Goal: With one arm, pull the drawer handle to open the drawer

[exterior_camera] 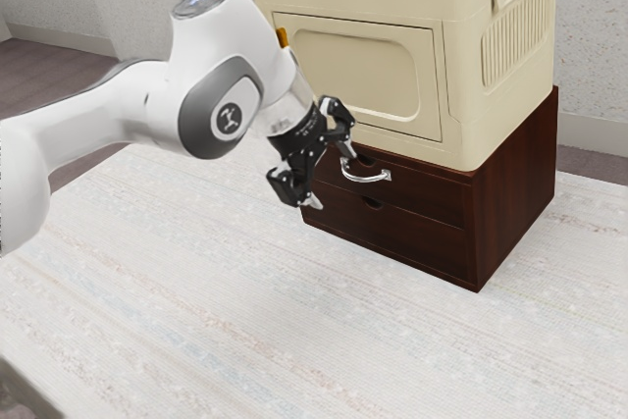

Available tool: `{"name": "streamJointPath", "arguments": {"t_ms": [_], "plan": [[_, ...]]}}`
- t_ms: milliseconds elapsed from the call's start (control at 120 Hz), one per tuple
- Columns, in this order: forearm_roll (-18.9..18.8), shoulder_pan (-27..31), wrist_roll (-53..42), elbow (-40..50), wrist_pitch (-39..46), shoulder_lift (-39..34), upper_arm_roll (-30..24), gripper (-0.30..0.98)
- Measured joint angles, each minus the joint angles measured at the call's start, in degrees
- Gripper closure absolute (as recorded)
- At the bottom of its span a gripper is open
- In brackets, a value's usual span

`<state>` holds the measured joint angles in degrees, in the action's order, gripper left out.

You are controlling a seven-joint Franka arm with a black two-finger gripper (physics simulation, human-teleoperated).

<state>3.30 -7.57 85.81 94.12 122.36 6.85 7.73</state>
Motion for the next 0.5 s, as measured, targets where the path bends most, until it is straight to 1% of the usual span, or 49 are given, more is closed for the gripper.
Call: {"name": "streamJointPath", "arguments": {"t_ms": [500], "plan": [[0.2,0.0,4.6,2.6,4.5,0.8,0.0,0.01]]}}
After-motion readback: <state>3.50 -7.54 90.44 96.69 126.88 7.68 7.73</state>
